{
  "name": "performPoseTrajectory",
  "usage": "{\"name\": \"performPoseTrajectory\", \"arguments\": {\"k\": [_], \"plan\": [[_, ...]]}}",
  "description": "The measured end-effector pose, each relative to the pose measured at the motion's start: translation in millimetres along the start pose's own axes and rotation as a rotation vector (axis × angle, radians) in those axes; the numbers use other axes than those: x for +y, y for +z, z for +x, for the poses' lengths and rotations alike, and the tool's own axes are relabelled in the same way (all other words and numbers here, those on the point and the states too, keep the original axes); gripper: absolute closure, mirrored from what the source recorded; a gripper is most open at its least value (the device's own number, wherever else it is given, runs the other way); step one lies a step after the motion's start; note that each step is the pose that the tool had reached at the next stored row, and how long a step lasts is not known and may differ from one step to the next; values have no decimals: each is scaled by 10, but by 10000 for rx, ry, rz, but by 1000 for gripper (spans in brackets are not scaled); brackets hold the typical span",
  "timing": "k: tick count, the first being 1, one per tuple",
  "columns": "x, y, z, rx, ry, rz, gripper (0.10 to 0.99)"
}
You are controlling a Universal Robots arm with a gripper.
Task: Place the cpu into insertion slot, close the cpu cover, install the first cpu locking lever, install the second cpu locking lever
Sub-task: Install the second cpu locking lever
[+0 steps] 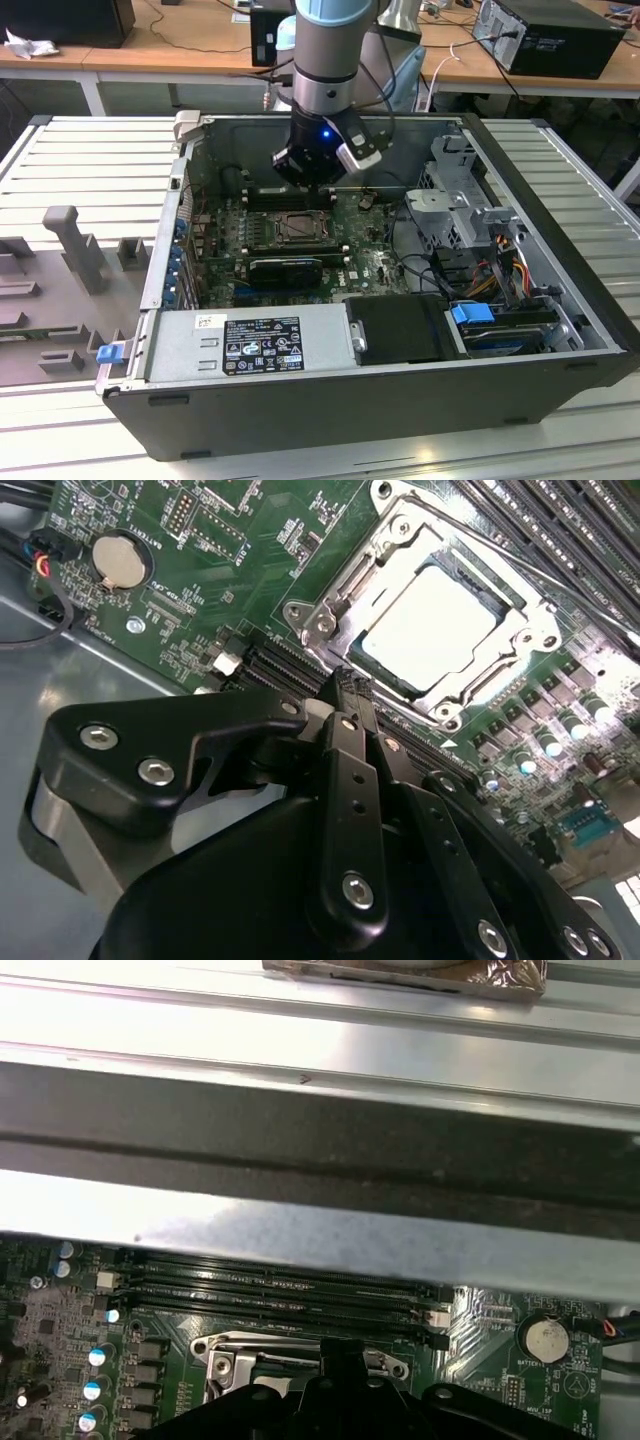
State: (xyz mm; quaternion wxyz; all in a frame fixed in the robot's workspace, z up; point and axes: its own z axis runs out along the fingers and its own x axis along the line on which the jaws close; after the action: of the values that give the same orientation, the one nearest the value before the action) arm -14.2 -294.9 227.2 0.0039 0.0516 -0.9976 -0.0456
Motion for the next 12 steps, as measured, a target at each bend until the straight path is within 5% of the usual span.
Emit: {"name": "performPoseTrajectory", "arguments": {"k": [6,9,10,12], "plan": [[-87,-22,9,0,0,2,980],[-243,-36,25,1,-1,1,980],[-263,-149,30,-3,24,-1,980],[-296,-156,33,-4,37,-1,980]]}}
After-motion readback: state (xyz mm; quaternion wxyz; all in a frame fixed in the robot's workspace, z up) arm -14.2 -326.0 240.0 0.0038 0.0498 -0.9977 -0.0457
